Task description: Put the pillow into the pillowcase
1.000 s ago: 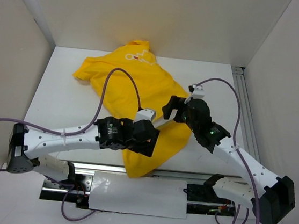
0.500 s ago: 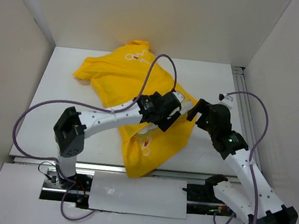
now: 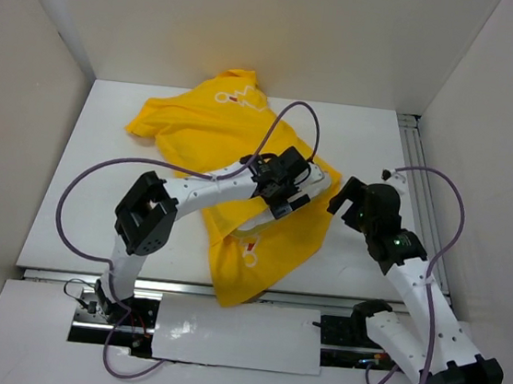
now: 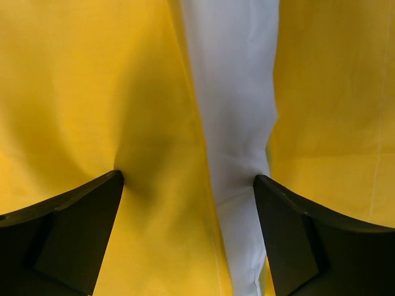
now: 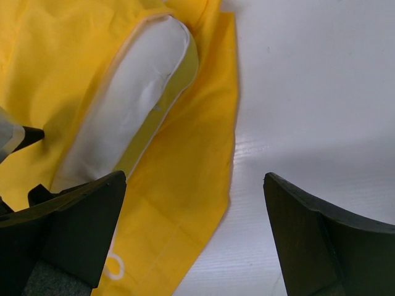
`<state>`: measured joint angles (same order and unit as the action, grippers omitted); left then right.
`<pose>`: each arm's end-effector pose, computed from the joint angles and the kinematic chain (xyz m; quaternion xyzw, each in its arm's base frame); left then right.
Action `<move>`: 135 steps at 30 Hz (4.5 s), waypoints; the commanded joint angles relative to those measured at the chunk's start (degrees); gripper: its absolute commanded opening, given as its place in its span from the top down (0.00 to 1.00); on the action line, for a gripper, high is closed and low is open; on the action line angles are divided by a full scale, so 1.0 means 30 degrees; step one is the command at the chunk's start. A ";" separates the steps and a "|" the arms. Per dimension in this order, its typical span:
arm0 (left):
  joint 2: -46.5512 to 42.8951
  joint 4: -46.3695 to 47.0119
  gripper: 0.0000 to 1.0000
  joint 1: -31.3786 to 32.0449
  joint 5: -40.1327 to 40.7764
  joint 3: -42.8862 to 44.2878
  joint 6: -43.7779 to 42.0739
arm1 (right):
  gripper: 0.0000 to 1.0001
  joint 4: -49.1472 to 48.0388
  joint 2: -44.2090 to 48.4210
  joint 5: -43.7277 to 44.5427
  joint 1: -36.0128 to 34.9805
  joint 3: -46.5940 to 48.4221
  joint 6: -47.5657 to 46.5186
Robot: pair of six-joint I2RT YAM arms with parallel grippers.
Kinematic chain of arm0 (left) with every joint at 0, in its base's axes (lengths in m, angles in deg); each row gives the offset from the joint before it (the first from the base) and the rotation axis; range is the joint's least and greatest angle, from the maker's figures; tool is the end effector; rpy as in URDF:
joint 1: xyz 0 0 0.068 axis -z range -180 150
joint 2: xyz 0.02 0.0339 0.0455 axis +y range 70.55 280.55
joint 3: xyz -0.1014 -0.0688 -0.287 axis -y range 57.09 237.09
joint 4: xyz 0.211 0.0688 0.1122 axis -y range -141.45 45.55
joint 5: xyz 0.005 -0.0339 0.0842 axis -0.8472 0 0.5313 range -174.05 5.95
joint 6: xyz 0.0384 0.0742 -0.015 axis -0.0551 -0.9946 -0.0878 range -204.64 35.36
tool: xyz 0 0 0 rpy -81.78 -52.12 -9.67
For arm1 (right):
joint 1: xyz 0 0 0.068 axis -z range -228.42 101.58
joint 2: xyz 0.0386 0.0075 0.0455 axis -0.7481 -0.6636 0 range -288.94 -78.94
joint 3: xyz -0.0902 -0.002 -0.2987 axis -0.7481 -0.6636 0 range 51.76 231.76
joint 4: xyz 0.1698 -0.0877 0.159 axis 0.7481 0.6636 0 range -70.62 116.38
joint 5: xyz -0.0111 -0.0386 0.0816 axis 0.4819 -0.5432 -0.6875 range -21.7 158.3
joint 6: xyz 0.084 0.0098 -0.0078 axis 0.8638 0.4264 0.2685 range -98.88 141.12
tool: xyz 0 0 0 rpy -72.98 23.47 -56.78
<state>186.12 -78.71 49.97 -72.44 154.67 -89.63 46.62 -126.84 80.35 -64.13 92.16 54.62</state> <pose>0.3202 -0.3578 0.2574 0.4054 0.8503 -0.0347 0.3340 0.1716 0.0320 0.2848 0.1844 0.8629 0.1075 0.4580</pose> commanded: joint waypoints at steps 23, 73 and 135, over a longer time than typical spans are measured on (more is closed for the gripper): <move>0.5422 -0.1937 1.00 -0.0982 -0.1320 0.3564 0.3331 | 0.01 -0.1171 -0.0848 -0.2756 0.2364 -0.1192 -0.1523; -0.2603 -0.0416 1.00 -0.6200 -1.0904 0.4536 0.8286 | 0.38 -1.8310 -1.5760 0.0754 -0.4931 0.1618 0.4504; 0.3987 0.0695 1.00 -0.3123 -0.0588 0.1254 1.1714 | 0.87 -0.5771 -0.0760 -0.3467 -0.1064 -0.4503 -0.0794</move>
<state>193.14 -72.72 43.99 -79.71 161.91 -52.78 32.66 -128.81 67.67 -67.03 76.44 53.90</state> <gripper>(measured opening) 0.076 0.122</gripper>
